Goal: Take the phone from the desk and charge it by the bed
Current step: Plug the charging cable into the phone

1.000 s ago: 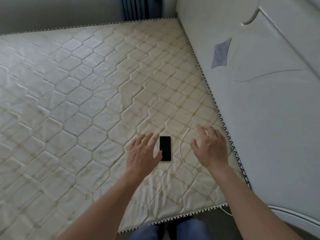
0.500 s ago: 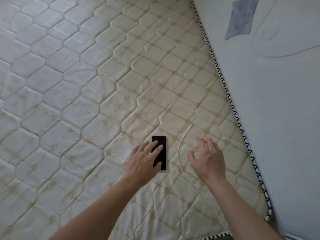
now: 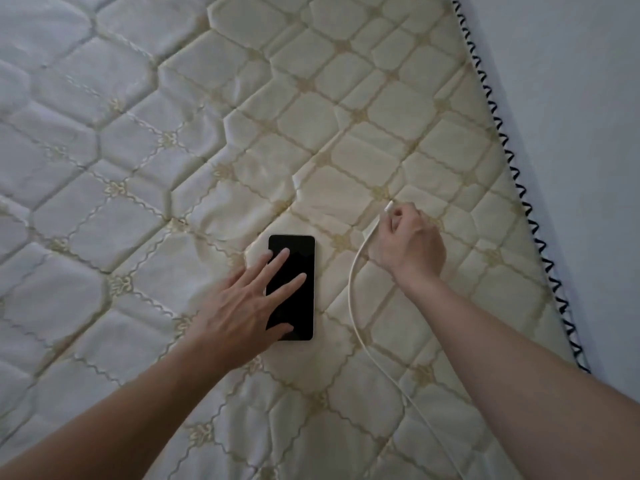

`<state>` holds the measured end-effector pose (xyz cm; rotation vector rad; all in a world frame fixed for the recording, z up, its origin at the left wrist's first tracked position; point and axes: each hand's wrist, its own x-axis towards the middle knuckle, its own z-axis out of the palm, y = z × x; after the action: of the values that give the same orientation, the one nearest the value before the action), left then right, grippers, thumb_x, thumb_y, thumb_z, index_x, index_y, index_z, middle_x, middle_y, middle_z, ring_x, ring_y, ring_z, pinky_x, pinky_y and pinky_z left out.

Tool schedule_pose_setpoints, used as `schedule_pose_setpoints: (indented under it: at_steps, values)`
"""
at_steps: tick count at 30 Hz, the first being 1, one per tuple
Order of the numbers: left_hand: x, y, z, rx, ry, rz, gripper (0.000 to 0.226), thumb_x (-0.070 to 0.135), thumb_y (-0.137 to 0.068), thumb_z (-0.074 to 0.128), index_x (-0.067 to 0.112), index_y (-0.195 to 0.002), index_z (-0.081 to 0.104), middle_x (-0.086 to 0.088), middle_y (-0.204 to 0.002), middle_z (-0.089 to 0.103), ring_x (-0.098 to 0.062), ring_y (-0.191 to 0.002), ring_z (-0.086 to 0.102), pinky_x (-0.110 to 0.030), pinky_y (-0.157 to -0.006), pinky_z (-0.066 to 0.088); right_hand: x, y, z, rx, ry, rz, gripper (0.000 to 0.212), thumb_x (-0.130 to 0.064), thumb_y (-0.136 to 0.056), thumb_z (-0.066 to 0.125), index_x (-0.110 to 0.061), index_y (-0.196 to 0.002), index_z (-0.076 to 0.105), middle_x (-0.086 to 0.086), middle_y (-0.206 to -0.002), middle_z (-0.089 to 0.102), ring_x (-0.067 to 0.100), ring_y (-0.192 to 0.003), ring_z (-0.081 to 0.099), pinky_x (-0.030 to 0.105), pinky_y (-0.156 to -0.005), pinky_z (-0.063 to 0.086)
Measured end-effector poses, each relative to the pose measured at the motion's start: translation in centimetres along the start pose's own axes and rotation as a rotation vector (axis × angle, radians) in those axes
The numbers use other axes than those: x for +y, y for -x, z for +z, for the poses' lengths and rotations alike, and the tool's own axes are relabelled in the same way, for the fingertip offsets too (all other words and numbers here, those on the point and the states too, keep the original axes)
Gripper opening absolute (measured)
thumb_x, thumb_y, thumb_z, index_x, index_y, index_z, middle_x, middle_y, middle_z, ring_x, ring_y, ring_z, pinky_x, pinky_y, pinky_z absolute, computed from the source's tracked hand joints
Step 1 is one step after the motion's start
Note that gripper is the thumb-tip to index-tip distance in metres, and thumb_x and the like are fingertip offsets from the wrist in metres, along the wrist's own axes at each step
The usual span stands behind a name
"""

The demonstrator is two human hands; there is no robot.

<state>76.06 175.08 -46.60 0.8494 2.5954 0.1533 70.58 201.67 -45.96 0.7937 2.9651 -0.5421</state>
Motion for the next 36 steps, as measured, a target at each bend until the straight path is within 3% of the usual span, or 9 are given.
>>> schedule_pose_setpoints:
  at_steps: [6, 14, 20, 24, 28, 33, 36]
  values:
    - [0.0, -0.1, 1.2, 0.014, -0.008, -0.003, 0.078, 0.067, -0.090, 0.038, 0.044, -0.154, 0.000, 0.000, -0.165, -0.013, -0.019, -0.152, -0.008, -0.042, -0.123, 0.014, -0.3, -2.1, 2.2, 0.031, 0.023, 0.127, 0.048, -0.047, -0.094, 0.047, -0.004, -0.097, 0.066, 0.019, -0.103, 0.070, 0.038, -0.101, 0.064, 0.041, -0.078, 0.049]
    - [0.2, -1.4, 0.1, -0.049, -0.041, -0.038, 0.076, 0.070, -0.089, 0.027, 0.049, -0.149, -0.014, 0.004, -0.160, -0.029, -0.016, -0.148, -0.020, -0.044, -0.123, 0.006, -0.1, -1.4, 2.0, 0.028, -0.090, 0.140, 0.035, -0.035, -0.098, 0.047, -0.006, -0.104, 0.064, 0.018, -0.106, 0.071, 0.038, -0.104, 0.061, 0.041, -0.083, 0.046]
    - [0.9, -3.3, -0.8, -0.090, -0.019, -0.096, 0.076, 0.067, -0.092, 0.034, 0.048, -0.150, -0.012, 0.003, -0.161, -0.026, -0.018, -0.150, -0.019, -0.048, -0.123, 0.006, 0.3, 2.3, 0.9, -0.029, -0.462, 0.101, 0.015, -0.028, -0.097, 0.055, -0.018, -0.086, 0.052, -0.005, -0.075, 0.074, 0.020, -0.084, 0.069, 0.021, -0.067, 0.038]
    - [1.0, -4.3, -1.0, -0.107, -0.007, -0.107, 0.077, 0.066, -0.092, 0.037, 0.048, -0.150, -0.010, 0.003, -0.162, -0.024, -0.019, -0.151, -0.016, -0.050, -0.123, 0.010, 0.8, 6.9, 0.5, -0.045, -0.623, 0.138, 0.013, -0.027, -0.097, 0.058, -0.016, -0.090, 0.059, -0.006, -0.074, 0.073, 0.010, -0.068, 0.068, 0.026, -0.067, 0.055]
    - [0.7, -4.6, -1.2, -0.119, -0.011, -0.095, 0.076, 0.065, -0.093, 0.038, 0.047, -0.152, -0.006, 0.002, -0.164, -0.020, -0.020, -0.152, -0.012, -0.047, -0.123, 0.011, 1.1, 12.6, 0.8, -0.079, -0.665, 0.185, 0.012, -0.026, -0.096, 0.059, -0.017, -0.091, 0.063, -0.006, -0.073, 0.070, 0.000, -0.060, 0.064, 0.011, -0.055, 0.048]
    - [0.4, -5.0, -2.0, -0.023, -0.023, -0.064, 0.072, 0.064, -0.092, 0.041, 0.043, -0.153, 0.010, -0.002, -0.166, 0.001, -0.024, -0.152, 0.006, -0.045, -0.119, 0.019, 0.7, 17.4, 2.8, -0.156, -0.857, 0.372, 0.011, -0.022, -0.096, 0.060, -0.017, -0.087, 0.064, -0.003, -0.072, 0.070, -0.001, -0.059, 0.063, 0.014, -0.060, 0.049]
    - [0.0, -5.6, -2.3, -0.001, -0.015, -0.080, 0.071, 0.062, -0.092, 0.044, 0.042, -0.153, 0.013, -0.004, -0.166, 0.002, -0.024, -0.152, 0.007, -0.046, -0.118, 0.022, -0.1, 18.6, 3.8, -0.240, -0.981, 0.458, 0.010, -0.016, -0.096, 0.058, -0.012, -0.088, 0.062, -0.004, -0.072, 0.073, 0.001, -0.062, 0.064, 0.017, -0.063, 0.050]
